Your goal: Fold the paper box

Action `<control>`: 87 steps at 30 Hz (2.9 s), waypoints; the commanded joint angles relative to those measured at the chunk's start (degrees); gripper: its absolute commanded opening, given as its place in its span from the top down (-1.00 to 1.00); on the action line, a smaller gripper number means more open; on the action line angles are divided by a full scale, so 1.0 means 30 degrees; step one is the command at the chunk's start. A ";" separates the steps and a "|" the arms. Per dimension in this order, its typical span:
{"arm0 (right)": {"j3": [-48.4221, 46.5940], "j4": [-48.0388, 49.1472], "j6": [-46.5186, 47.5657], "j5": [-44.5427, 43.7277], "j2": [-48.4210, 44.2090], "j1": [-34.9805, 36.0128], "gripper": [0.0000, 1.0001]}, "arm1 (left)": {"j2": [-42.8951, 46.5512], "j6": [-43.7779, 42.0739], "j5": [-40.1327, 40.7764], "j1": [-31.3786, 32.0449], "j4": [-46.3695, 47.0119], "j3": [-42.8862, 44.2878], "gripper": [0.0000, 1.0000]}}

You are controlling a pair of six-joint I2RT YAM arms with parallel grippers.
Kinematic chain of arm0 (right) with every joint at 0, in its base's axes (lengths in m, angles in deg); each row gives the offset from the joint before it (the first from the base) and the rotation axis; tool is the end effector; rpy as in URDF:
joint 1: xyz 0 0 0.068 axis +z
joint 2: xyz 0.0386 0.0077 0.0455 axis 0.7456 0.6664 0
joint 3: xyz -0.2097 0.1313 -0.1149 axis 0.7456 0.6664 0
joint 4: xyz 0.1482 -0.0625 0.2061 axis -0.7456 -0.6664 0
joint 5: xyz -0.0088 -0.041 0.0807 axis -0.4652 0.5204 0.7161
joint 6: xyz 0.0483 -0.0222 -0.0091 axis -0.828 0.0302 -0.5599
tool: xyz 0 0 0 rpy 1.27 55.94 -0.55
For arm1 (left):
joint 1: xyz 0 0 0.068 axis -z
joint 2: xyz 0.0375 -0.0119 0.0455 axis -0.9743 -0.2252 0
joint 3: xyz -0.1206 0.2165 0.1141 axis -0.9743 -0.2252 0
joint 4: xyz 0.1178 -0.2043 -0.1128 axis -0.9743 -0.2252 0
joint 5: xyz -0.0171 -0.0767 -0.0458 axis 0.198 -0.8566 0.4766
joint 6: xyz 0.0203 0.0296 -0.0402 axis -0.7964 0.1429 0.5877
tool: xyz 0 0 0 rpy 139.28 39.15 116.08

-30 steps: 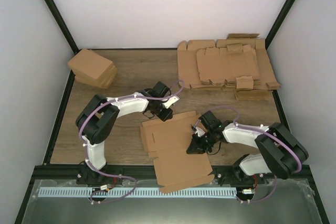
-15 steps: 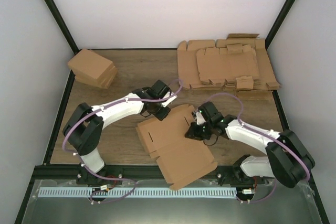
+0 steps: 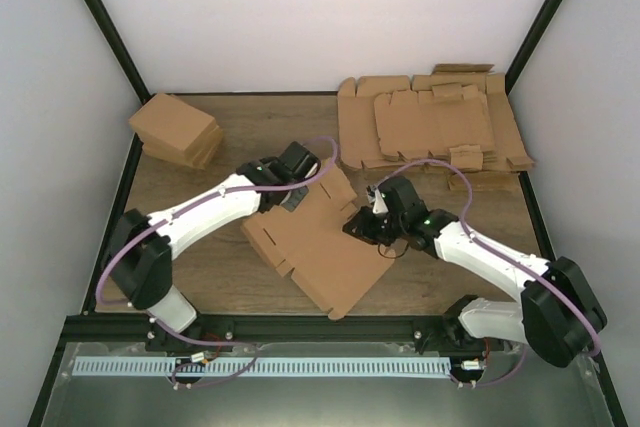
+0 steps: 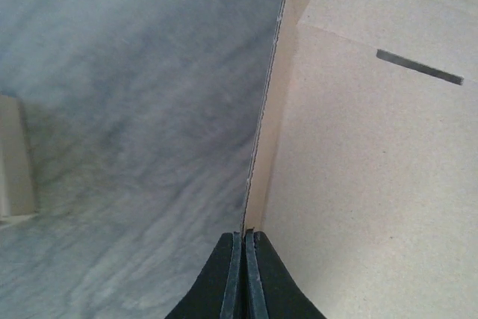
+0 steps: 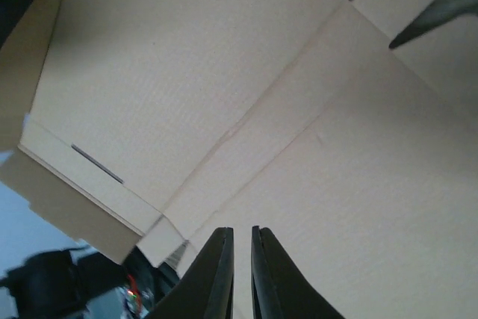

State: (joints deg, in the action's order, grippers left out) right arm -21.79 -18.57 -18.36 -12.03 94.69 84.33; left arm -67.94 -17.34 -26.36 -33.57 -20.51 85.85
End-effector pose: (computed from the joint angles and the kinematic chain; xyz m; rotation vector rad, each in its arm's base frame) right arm 0.1826 0.1516 0.2034 0.0818 2.6561 1.1293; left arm 0.2504 -0.2190 0.2427 0.8940 2.4221 0.2535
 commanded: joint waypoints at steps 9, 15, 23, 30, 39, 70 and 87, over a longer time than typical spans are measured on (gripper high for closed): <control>-0.4163 0.5689 -0.5167 0.0008 0.2210 -0.0116 0.49 | 0.3170 -0.1334 0.2141 0.0579 0.1144 -0.0094 0.93; -0.6862 0.4102 -0.7682 -0.1352 0.4164 -0.0173 0.34 | 0.3683 -0.1547 0.2385 0.1107 0.1627 -0.0730 0.93; -0.9049 0.2954 -0.8942 -0.2528 0.5221 -0.0363 0.09 | 0.3677 -0.1589 0.1734 0.1441 0.1743 -0.0695 0.93; -1.1429 0.1293 -0.9335 -0.2072 0.6833 -0.0730 0.08 | 0.3876 -0.1670 0.1608 0.1737 0.2181 -0.0997 0.93; -1.3961 -0.1619 -0.9392 -0.2286 0.8655 -0.0724 0.14 | 0.4156 -0.1981 0.1955 0.2094 0.2420 -0.1059 0.93; -0.9022 0.6736 -0.5551 0.2284 0.7504 -0.1347 0.99 | 0.5965 0.1980 -1.2658 -0.3017 0.0158 0.0939 -0.89; -0.1624 1.8541 -0.5058 0.5259 0.7191 -0.2225 0.99 | 0.4892 0.4004 -2.0992 -0.6014 0.4066 -0.4405 -0.59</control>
State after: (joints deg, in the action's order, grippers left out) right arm -28.13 26.78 -35.81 2.22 115.87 78.21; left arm -51.94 -6.30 -82.66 -51.64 -12.64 73.94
